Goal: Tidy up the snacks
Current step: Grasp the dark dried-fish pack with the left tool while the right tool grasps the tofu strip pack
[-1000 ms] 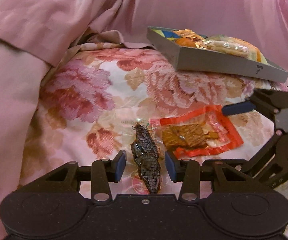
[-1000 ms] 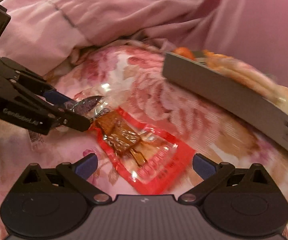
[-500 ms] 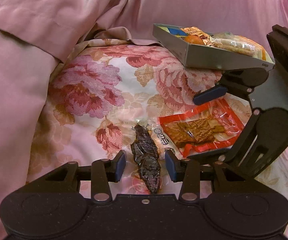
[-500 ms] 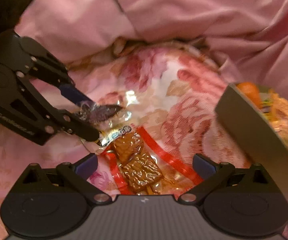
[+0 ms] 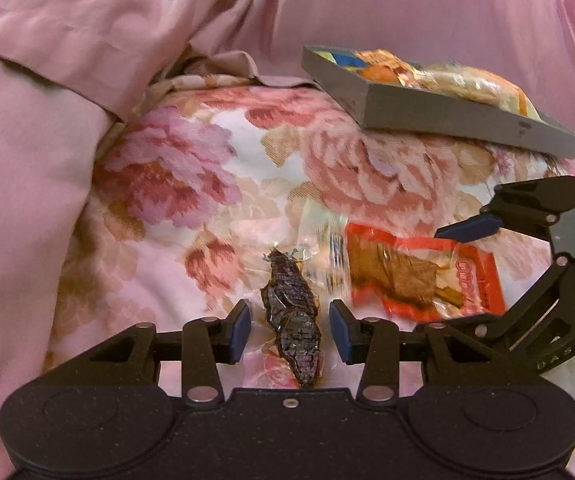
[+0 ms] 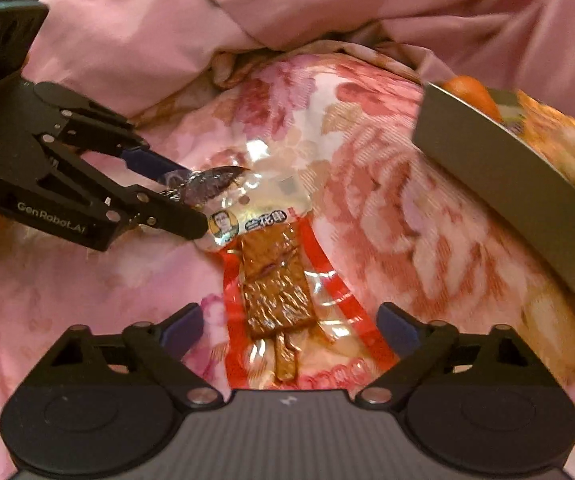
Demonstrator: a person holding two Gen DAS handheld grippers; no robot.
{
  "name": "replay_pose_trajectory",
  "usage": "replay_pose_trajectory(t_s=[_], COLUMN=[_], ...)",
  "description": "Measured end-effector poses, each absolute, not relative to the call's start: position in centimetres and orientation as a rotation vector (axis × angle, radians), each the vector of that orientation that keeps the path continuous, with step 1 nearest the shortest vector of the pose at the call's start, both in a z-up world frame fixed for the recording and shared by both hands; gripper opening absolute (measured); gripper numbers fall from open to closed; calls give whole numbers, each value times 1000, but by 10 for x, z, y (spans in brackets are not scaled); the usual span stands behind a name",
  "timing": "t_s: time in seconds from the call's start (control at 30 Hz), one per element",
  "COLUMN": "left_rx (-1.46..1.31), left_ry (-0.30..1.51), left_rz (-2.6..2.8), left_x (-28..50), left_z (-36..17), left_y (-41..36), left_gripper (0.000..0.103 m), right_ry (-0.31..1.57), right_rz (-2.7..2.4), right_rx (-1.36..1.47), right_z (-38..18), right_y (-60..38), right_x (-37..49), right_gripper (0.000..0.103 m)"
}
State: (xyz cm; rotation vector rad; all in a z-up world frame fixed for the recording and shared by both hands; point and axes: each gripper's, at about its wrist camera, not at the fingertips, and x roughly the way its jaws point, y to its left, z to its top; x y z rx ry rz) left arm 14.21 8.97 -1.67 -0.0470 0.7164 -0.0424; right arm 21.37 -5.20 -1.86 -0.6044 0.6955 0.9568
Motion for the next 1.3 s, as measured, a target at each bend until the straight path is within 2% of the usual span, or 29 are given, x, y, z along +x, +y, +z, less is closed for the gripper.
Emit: replay_pose_trajectory(t_s=[0.1, 0.43, 0.67, 1.0, 1.17, 1.3], left_rx=[-38, -50, -75, -59, -68, -64], left_ry=[716, 716, 704, 709, 708, 706], left_rz=[-51, -78, -78, -71, -61, -61], left_x=[136, 118, 115, 111, 112, 112], left_z=[-19, -23, -21, -22, -23, -24], left_y=[83, 67, 71, 73, 70, 67], left_gripper=[45, 45, 45, 45, 45, 45], right_ry=[696, 777, 759, 669, 650, 607], right_rz=[880, 709, 720, 746, 694, 636], right_rx=[-569, -458, -471, -416, -350, -313], right_z=[-19, -19, -21, -29, -36, -40], right_y=[-63, -85, -81, -65, -71, -74], right_x=[201, 160, 155, 179, 172, 157], right_gripper=[84, 83, 91, 96, 93, 82])
